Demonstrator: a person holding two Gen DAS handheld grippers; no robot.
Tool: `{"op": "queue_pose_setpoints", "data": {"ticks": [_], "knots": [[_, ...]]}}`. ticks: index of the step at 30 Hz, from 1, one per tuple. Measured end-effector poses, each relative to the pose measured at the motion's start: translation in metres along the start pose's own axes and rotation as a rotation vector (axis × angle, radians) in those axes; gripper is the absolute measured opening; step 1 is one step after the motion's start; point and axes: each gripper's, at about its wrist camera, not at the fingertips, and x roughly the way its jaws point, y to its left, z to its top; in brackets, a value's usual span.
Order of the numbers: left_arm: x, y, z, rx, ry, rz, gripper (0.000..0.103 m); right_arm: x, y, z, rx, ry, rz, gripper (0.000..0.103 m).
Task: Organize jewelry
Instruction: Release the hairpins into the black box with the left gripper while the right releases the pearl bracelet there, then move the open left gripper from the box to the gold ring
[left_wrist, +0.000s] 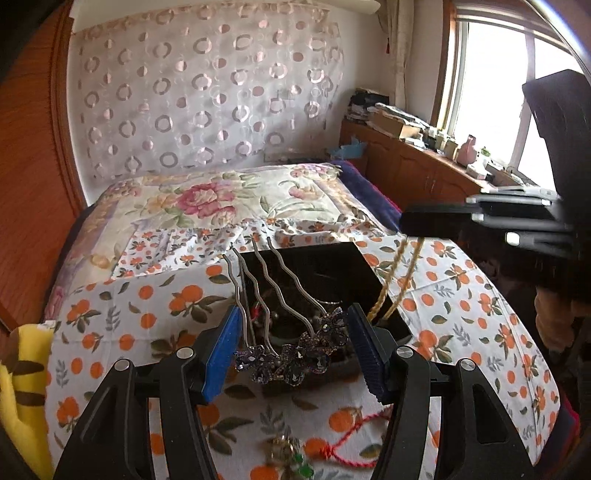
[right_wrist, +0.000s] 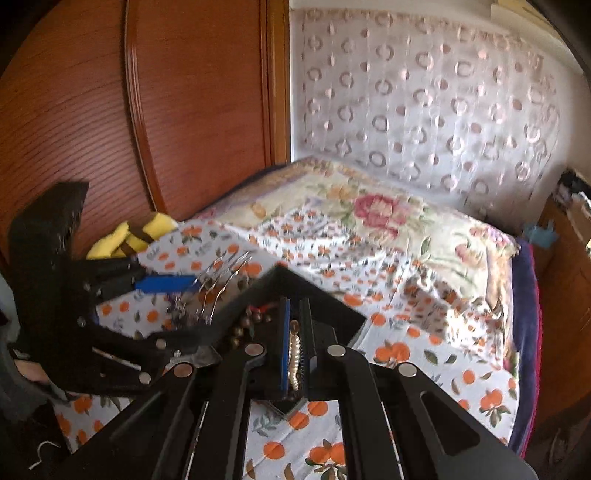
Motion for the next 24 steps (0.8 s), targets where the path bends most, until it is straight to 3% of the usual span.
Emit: {"op": "queue_pose_setpoints", "data": {"ticks": [1, 3, 4, 17, 24], "knots": [[0.005, -0.001, 0.002, 0.003, 0.007, 0.0, 0.056, 0.001, -0.003, -0.002, 0.005, 0.0, -0.001, 0.008], [0.012, -0.003, 0.005, 0.008, 0.011, -0.001, 0.056, 0.002, -0.009, -0.005, 0.02, -0.004, -0.006, 0.025], [0.015, -0.004, 0.008, 0.009, 0.014, -0.001, 0.056, 0.001, -0.013, -0.008, 0.029, -0.01, -0.009, 0.027], [0.048, -0.021, 0.014, 0.072, 0.091, 0.02, 0.057, -0.004, -0.048, -0.041, 0.085, -0.019, -0.046, 0.027], [0.043, -0.02, 0.018, 0.063, 0.076, 0.034, 0.06, -0.008, -0.049, -0.05, 0.099, -0.03, -0.043, 0.027]]}}
